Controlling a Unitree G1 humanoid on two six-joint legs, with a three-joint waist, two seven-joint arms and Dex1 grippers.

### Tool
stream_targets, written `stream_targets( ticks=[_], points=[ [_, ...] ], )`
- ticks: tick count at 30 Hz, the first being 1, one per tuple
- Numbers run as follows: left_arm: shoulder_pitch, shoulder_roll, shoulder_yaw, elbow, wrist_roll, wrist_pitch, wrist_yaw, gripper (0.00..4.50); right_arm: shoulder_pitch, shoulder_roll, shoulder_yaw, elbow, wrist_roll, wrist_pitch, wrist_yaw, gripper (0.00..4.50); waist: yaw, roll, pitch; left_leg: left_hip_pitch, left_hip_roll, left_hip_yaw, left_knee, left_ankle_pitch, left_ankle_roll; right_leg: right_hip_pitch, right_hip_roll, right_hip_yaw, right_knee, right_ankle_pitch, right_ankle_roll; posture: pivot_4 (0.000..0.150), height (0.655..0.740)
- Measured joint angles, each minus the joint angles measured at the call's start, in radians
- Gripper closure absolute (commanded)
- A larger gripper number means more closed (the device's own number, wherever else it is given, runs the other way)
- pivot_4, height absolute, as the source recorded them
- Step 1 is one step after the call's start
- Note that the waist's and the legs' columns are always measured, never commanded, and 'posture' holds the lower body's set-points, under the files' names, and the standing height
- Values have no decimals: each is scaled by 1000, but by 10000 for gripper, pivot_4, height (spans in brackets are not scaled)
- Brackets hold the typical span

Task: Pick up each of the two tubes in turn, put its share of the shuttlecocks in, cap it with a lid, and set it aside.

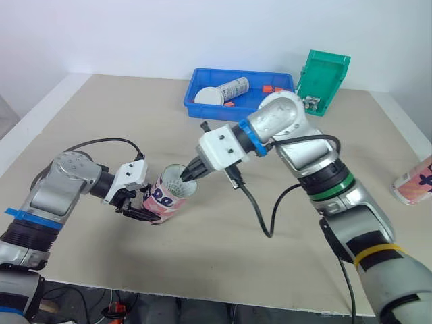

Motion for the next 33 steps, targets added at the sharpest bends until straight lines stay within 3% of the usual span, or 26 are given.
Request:
stream_targets(
  ticks=[8,15,22,30,33],
  points=[
    [-1,0,0,3,0,-1,-3,12933,-22,101,109,85,-78,-67,38,43977,0,0,0,0,1,-1,0,0,0,0,1,-1,1,0,-1,1500,7038],
    [-1,0,2,3,0,5,0,12933,-76,182,164,201,-233,-156,-27,43977,0,0,0,1,3,-1,0,0,-1,0,3,-2,1,0,-2,1500,7038],
    [5,1,7,-5,-1,14,13,12933,-66,189,115,190,-168,-57,7,43977,1,0,0,1,8,-3,0,2,-4,1,8,-3,2,2,-5,1500,7038],
    [25,-4,21,-26,-6,16,28,12933,-86,-11,-61,103,25,60,66,43977,4,-1,1,0,7,-3,0,2,-4,0,7,-3,1,2,-5,1500,7038],
    [48,-25,40,-42,-23,15,51,12933,-63,-181,-67,40,126,103,70,43977,5,-1,1,0,7,-2,0,2,-4,0,5,-2,1,1,-5,1500,7038]
  ],
)
